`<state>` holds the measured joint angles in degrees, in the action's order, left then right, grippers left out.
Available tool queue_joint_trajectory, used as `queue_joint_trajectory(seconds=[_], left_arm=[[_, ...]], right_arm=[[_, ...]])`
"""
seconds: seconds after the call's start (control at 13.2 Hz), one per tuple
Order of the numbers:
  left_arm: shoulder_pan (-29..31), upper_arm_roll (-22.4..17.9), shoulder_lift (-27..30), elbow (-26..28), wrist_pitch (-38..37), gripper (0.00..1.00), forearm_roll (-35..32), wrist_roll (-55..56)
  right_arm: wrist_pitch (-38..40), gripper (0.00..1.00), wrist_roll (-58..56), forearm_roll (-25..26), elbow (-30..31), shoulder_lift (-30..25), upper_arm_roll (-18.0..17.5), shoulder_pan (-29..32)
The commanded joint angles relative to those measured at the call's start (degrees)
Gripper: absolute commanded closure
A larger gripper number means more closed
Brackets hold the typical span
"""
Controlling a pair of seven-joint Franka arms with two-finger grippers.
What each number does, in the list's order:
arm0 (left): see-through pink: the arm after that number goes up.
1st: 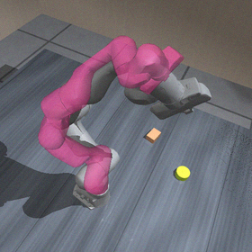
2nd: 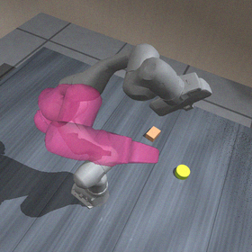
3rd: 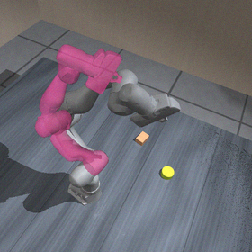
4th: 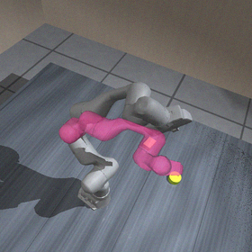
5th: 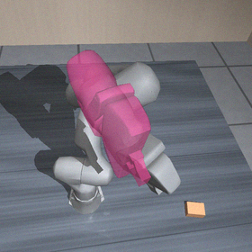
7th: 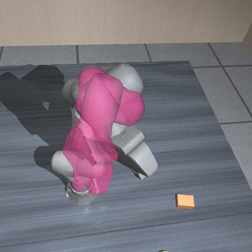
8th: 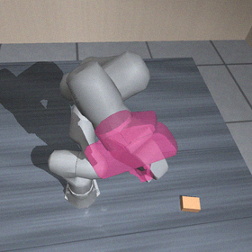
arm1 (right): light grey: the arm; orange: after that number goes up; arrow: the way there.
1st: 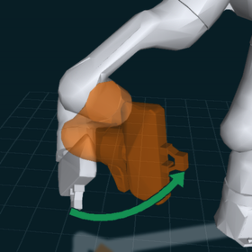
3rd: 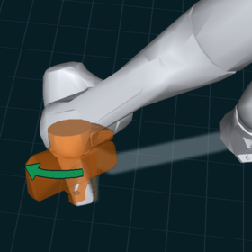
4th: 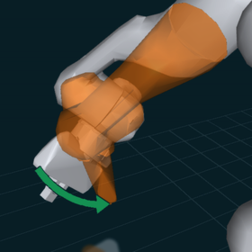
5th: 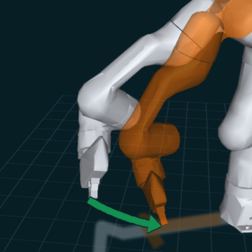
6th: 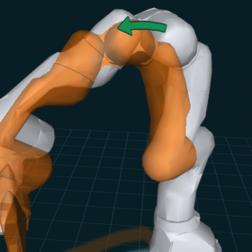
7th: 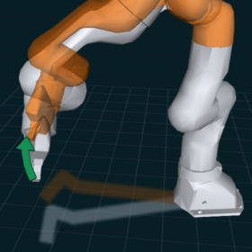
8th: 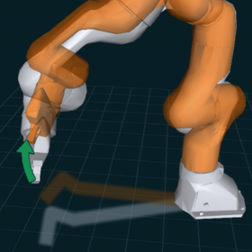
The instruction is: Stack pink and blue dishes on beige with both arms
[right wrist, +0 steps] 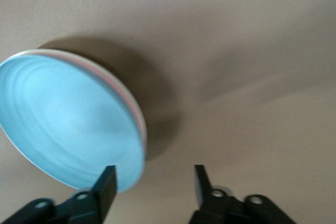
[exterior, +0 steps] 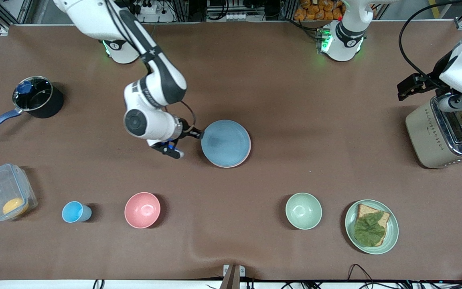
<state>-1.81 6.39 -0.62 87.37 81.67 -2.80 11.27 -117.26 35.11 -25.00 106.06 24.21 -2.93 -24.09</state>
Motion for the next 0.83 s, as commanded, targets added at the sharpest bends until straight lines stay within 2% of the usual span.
queue_joint_trajectory(seconds=[0.0, 0.15, 0.45, 0.53, 0.75], left_arm=[[-1.4, -1.8, 1.5, 0.1, -2.0, 0.0, 2.6, 0.2], [-1.2, -1.9, 1.7, 0.2, -2.2, 0.0, 2.7, 0.5], [-0.8, -1.6, 1.7, -0.1, -2.4, 0.0, 2.9, 0.9], [-0.7, -1.3, 1.7, -0.2, -2.4, 0.0, 2.9, 1.0], [-0.6, -0.5, 1.9, -0.4, -3.6, 0.0, 2.7, 1.6]], right_arm=[[8.7, 0.0, -7.7, 5.9, -0.1, -5.9, -0.4, 8.2], [11.6, 0.0, -15.3, 14.8, -0.2, -9.8, -0.6, 13.7], [19.5, 0.0, -33.0, 15.9, -3.1, -16.8, -0.5, 24.6], [21.9, 0.0, -34.4, 16.5, -4.9, -18.7, -0.4, 26.0], [27.5, 0.0, -34.8, 23.2, -10.8, -23.3, -0.5, 26.6]])
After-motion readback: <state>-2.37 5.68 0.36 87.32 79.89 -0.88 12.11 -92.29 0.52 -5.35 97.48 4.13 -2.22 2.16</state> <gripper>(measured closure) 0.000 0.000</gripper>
